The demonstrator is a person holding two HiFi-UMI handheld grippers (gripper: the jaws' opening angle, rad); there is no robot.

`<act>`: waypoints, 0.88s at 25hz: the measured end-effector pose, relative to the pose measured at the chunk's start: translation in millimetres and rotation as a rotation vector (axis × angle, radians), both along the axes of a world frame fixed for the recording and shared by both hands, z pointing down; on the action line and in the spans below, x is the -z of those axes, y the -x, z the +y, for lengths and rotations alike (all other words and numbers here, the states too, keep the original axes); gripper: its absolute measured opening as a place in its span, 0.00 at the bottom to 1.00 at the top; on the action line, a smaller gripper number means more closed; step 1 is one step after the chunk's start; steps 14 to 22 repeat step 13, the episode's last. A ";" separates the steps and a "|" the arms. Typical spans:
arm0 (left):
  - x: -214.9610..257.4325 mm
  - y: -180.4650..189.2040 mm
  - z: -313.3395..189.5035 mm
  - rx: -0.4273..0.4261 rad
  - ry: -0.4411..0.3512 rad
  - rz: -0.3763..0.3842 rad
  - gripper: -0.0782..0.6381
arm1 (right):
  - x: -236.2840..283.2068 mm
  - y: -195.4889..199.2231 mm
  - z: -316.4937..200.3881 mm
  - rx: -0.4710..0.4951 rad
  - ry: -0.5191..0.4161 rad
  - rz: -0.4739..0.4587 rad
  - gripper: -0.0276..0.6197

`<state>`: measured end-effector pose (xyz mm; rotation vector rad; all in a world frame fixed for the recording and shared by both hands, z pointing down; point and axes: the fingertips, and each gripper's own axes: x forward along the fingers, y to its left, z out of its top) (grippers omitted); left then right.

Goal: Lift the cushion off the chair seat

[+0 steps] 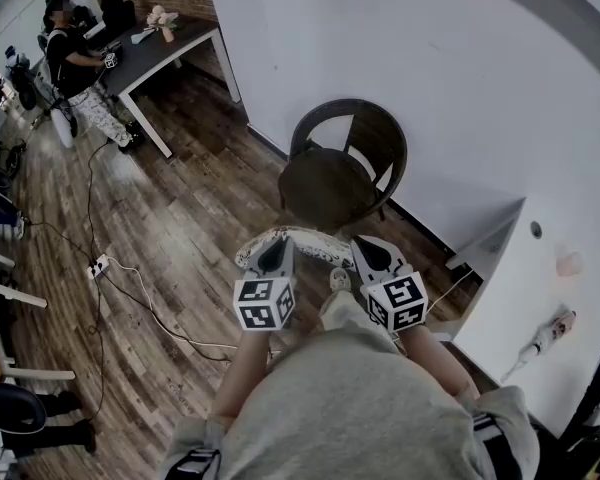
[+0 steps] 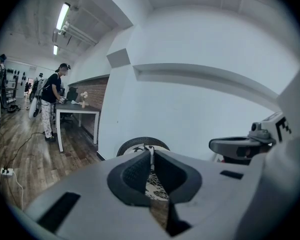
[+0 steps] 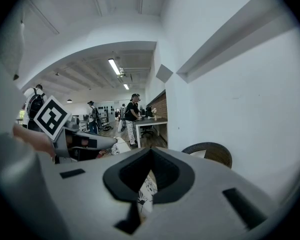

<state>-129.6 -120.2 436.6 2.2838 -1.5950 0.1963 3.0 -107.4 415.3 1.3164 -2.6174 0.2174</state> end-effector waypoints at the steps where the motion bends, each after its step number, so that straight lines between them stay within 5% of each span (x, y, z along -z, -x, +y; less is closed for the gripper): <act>1: -0.1 -0.4 -0.3 -0.001 0.000 0.001 0.14 | -0.3 -0.4 -0.1 -0.001 0.001 -0.002 0.04; 22: -0.6 0.4 -3.7 0.004 -0.001 0.002 0.14 | -3.5 -0.8 -4.4 -0.003 0.000 -0.001 0.04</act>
